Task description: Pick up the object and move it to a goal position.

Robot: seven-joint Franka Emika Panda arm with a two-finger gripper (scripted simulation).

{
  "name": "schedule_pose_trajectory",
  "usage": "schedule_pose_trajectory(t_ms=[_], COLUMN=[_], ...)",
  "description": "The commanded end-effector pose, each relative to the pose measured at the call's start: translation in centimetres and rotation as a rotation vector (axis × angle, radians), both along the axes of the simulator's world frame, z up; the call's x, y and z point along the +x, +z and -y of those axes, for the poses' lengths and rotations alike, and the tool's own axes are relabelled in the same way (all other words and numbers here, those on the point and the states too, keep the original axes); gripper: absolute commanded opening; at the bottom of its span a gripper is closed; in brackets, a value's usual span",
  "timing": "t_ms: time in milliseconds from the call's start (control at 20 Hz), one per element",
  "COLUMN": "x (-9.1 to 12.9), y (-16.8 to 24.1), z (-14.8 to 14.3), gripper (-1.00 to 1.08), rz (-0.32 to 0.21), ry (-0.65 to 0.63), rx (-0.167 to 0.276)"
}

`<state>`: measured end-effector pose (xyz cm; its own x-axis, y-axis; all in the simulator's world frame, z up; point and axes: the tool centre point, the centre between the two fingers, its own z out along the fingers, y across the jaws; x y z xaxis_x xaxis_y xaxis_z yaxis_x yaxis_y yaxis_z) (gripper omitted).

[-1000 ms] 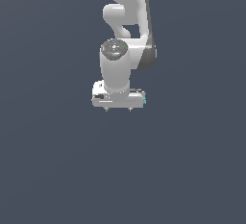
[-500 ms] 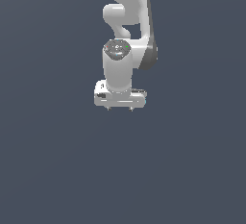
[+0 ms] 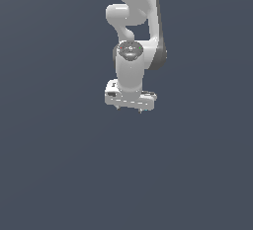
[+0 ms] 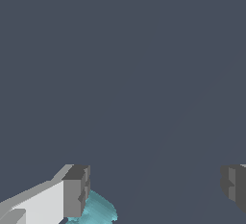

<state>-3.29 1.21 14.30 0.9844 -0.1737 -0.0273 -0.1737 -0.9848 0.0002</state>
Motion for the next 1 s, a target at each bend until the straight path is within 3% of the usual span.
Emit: schedule_pose_trajectory(t_ms=[0, 950], x=[-0.8, -7.8], y=[-0.4, -3.2], z=[-0.9, -6.8], gripper=[1.0, 1.0], rz=[0.002, 0.017], ry=[-0.045, -0.414], rx=[-0.002, -0.012])
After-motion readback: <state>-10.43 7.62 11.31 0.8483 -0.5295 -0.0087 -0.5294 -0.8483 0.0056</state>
